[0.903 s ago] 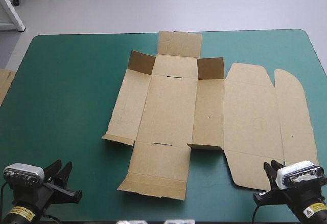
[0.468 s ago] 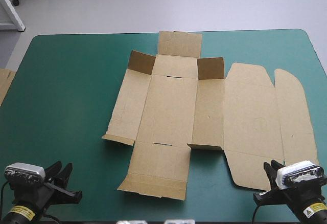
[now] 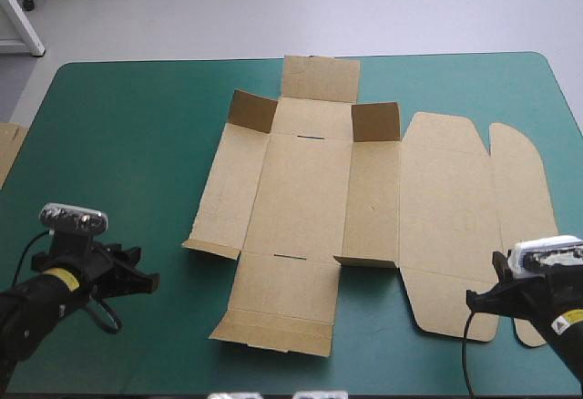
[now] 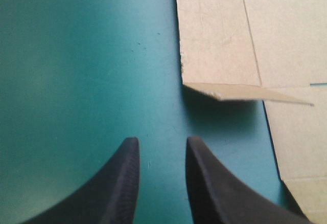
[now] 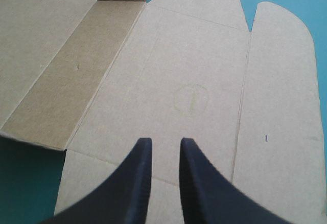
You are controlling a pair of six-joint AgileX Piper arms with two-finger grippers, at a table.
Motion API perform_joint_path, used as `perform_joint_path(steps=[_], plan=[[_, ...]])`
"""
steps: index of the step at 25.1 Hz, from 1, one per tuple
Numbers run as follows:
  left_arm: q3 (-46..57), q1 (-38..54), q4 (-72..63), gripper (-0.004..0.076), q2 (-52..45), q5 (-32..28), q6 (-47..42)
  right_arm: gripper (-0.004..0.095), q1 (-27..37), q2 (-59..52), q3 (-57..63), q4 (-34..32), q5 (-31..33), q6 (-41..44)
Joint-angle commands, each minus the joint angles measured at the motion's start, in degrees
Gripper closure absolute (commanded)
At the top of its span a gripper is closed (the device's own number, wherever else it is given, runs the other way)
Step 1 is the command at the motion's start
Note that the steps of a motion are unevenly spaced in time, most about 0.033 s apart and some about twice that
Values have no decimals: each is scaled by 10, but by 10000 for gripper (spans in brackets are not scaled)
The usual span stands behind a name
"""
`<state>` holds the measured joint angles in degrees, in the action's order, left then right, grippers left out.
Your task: Fold the box
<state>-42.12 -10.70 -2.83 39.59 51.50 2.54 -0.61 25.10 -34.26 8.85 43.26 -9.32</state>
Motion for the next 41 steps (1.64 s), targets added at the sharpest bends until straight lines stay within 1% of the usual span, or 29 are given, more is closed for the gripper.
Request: perform_joint_path(steps=[1, 5, 7, 9, 13, 16, 21, 23, 27, 28, 31, 33, 37, 41], plan=[[-77, -2, 6, 479, 71, -29, 11, 641, 4, 68, -58, -1, -43, 5], [-149, -2, 28, 371, 158, -7, 3, 428, 4, 135, -109, -4, -43, 28], [-188, -2, 28, 339, 198, 14, 4, 381, 4, 162, -127, -4, -43, 38], [-220, -2, 28, 330, 240, 27, 4, 376, 4, 186, -144, -4, -43, 38], [-266, 2, 28, 330, 313, 25, 4, 376, 4, 221, -166, -4, -47, 37], [-297, 35, -15, 330, 364, 39, 25, 376, 4, 236, -176, -4, -57, 37], [-312, 140, -174, 330, 434, 70, 121, 374, 4, 246, -176, 9, -66, 37], [-312, 191, -268, 330, 464, 94, 171, 373, 4, 246, -176, 11, -69, 37], [-312, 260, -448, 330, 523, 150, 278, 373, 4, 246, -176, 18, -75, 30], [-312, 262, -470, 330, 534, 160, 296, 373, 4, 246, -176, 19, -78, 30], [-312, 255, -502, 330, 587, 216, 326, 372, 4, 246, -176, 20, -90, 30], [-312, 249, -501, 330, 612, 229, 338, 372, 4, 246, -176, 20, -89, 30], [-312, 227, -510, 330, 635, 229, 347, 372, 4, 246, -176, 22, -90, 30], [-308, 177, -482, 330, 656, 230, 347, 372, 4, 246, -176, 22, -88, 30]])
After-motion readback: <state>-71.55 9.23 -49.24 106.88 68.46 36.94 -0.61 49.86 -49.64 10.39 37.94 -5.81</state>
